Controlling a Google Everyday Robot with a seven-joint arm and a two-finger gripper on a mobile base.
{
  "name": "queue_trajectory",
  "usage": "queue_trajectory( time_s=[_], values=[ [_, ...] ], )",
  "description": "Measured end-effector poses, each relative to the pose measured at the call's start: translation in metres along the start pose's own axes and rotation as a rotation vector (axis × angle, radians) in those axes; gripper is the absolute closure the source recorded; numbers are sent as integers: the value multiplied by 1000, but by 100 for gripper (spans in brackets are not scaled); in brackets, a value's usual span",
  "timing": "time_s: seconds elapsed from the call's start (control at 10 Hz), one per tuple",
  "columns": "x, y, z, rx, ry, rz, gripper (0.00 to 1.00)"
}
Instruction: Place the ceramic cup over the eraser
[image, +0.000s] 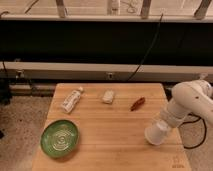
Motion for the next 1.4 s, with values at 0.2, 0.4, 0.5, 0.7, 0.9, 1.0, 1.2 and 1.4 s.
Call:
queue_trajectory(
  time_s=[0.2, 0.4, 0.5, 0.7, 0.9, 1.0, 1.2, 1.4],
  values=[
    [4, 2, 9, -8, 8, 15, 57],
    [6, 4, 14, -13, 13, 23, 36],
    [7, 4, 15, -17, 14, 22, 26],
    [5, 6, 15, -25, 15, 16, 20],
    [4, 8, 13, -28, 17, 11, 20],
    [4, 9, 11, -27, 19, 9, 20],
    [4, 10, 6, -19, 21, 7, 20],
    [2, 10, 7, -24, 23, 2, 20]
  ],
)
